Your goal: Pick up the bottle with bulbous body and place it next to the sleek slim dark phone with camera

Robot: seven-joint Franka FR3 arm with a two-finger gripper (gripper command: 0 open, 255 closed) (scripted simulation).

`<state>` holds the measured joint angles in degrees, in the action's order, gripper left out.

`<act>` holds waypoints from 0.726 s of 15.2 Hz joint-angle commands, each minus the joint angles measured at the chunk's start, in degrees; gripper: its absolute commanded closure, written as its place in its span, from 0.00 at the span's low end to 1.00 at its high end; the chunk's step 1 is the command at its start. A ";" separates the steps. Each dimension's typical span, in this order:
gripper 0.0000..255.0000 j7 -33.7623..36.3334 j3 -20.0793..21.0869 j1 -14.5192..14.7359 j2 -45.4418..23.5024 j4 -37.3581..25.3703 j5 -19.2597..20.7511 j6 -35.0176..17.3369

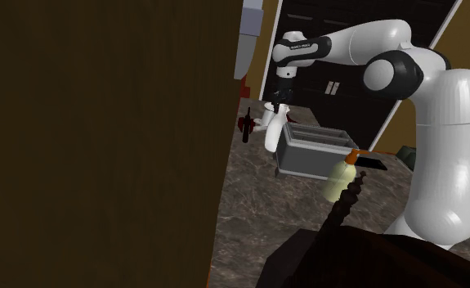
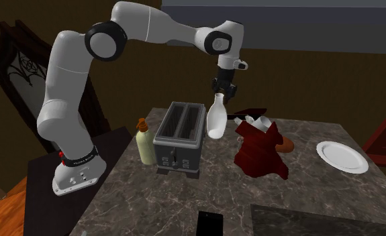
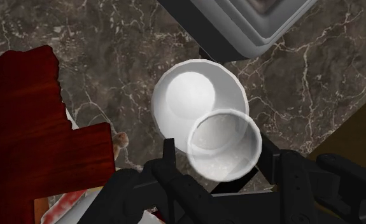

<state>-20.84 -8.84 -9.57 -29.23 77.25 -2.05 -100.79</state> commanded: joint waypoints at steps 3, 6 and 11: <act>1.00 0.00 0.00 0.00 0.00 0.00 0.00 0.00; 1.00 0.00 0.00 0.00 0.00 0.00 0.00 0.00; 1.00 -0.01 -0.02 -0.04 0.16 -1.30 0.03 1.45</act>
<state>-20.80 -8.84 -9.57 -29.24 76.30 -2.04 -99.83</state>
